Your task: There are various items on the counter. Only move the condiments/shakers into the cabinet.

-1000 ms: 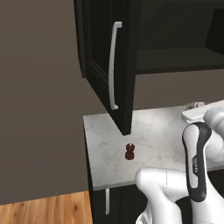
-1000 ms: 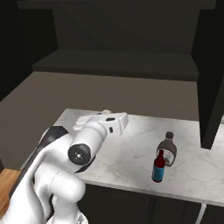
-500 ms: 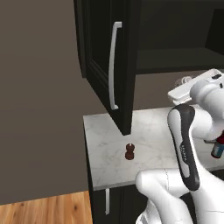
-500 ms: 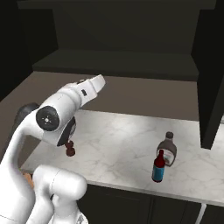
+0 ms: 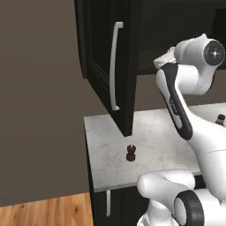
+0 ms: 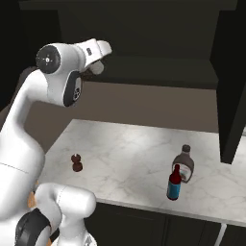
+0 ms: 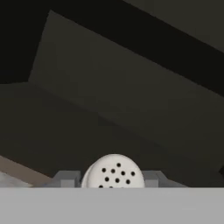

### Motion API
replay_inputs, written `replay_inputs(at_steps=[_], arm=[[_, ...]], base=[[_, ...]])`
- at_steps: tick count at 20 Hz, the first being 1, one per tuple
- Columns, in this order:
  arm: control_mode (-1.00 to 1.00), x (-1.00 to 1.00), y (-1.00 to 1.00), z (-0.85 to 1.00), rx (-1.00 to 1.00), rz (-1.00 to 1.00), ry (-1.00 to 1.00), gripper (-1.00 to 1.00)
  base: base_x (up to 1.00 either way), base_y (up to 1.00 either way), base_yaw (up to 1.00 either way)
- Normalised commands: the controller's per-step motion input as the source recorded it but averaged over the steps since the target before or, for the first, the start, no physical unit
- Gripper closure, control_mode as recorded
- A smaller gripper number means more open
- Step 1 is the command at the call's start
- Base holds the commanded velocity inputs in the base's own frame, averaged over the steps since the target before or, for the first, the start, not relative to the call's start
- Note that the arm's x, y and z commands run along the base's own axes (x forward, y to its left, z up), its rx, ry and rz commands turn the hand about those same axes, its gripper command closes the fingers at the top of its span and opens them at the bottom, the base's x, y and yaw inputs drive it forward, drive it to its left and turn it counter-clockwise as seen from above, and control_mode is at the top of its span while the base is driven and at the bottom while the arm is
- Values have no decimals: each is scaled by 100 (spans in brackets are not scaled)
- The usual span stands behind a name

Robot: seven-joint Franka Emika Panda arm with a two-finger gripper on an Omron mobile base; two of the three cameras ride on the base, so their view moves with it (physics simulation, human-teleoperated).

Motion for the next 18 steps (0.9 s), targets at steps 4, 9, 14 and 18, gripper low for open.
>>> replay_inputs(at_steps=[4, 9, 14, 18], arm=[[-100, 29, 0, 3, 3, 0, 16, 100], [-100, 24, -1, -21, 7, -10, 0, 100], [-100, 28, -7, -47, 17, -14, -1, 100], [-100, 32, -4, -14, 16, -10, -2, 100]], base=[[0, 0, 0], [0, 0, 0], [0, 0, 0], [0, 0, 0]])
